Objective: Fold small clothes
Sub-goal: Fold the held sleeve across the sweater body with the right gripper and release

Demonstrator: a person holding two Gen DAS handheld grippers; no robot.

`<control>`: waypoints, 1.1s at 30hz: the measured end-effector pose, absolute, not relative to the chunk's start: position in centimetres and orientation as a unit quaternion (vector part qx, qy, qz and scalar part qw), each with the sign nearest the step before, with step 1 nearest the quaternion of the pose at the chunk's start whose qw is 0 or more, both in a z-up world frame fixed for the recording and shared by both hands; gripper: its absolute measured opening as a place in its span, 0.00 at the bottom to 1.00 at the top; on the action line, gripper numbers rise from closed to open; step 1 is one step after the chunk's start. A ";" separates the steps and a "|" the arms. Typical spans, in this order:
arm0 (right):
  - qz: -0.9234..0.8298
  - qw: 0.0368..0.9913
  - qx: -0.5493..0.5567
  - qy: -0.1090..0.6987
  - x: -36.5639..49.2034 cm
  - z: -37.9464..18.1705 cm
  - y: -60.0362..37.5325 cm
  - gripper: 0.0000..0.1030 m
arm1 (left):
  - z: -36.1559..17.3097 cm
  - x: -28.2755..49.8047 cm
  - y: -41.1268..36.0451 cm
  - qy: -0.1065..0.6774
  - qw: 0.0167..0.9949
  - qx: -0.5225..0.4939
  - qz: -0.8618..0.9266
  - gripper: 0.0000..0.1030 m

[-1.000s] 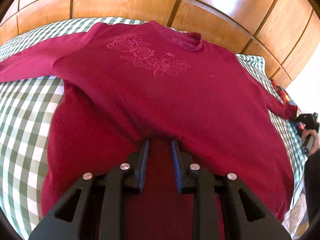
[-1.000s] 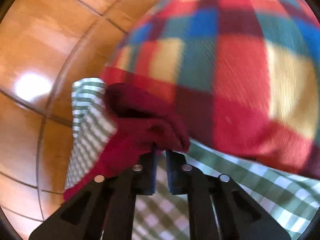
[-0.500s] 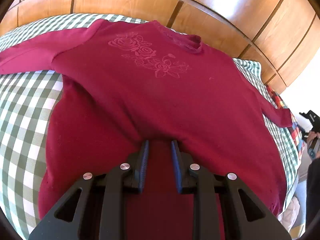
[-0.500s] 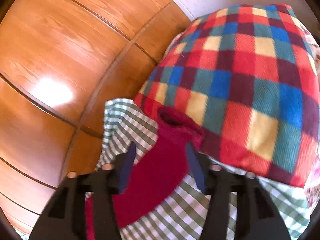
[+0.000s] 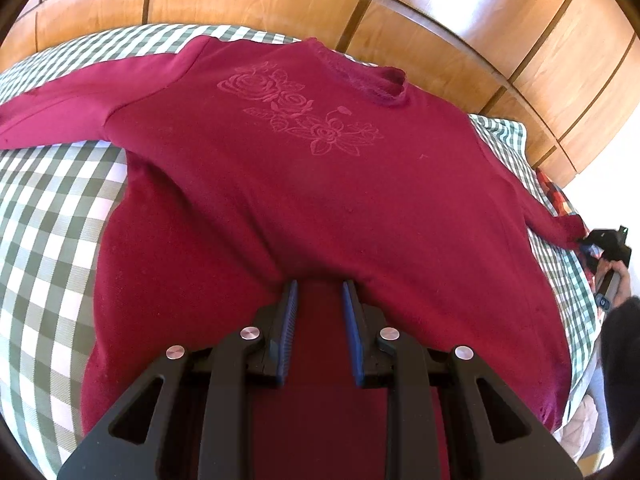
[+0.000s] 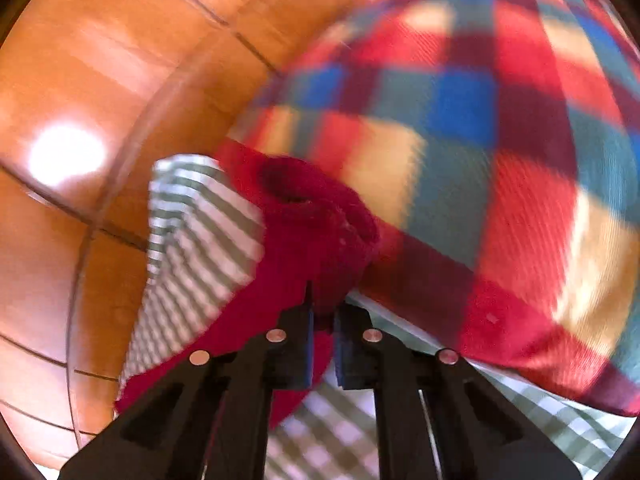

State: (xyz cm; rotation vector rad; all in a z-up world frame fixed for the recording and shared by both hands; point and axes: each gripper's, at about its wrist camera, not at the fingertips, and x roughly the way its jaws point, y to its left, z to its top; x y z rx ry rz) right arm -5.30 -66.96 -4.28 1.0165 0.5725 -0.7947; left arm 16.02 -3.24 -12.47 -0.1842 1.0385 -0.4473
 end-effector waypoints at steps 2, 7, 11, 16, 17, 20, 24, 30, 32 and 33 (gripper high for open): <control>-0.328 0.789 0.458 0.243 -3.6 -1.4 -65.9 0.06 | -12.2 16.3 -3.0 0.496 0.836 -0.099 -0.213 0.21; -0.201 0.856 0.419 0.225 4.7 5.0 -60.0 0.06 | -10.4 16.5 -2.4 0.483 0.835 -0.122 -0.235 0.21; -0.099 0.888 0.367 0.258 13.1 7.1 -51.4 0.06 | -9.2 17.4 -1.4 0.471 0.836 -0.147 -0.241 0.21; 0.014 0.894 0.290 0.341 21.9 4.7 -37.7 0.06 | -8.9 19.1 0.4 0.469 0.828 -0.192 -0.238 0.24; 0.037 0.890 0.277 0.361 23.1 3.6 -34.7 0.06 | -8.9 19.4 0.7 0.468 0.829 -0.198 -0.234 0.36; 0.091 0.874 0.245 0.409 25.0 0.4 -28.4 0.06 | -8.9 20.4 1.6 0.463 0.829 -0.218 -0.225 0.44; 0.133 0.855 0.213 0.455 25.1 -3.1 -24.2 0.24 | -8.6 22.2 2.1 0.463 0.828 -0.225 -0.222 0.44; 0.095 0.872 0.230 0.422 19.7 -2.1 -29.5 0.47 | -8.3 25.5 2.9 0.462 0.824 -0.244 -0.221 0.48; 0.059 0.878 0.228 0.417 16.9 -1.9 -32.5 0.48 | -8.6 26.5 2.8 0.464 0.824 -0.247 -0.212 0.54; 0.040 0.879 0.227 0.416 15.5 -2.0 -33.7 0.49 | -8.8 27.2 2.5 0.468 0.824 -0.245 -0.208 0.54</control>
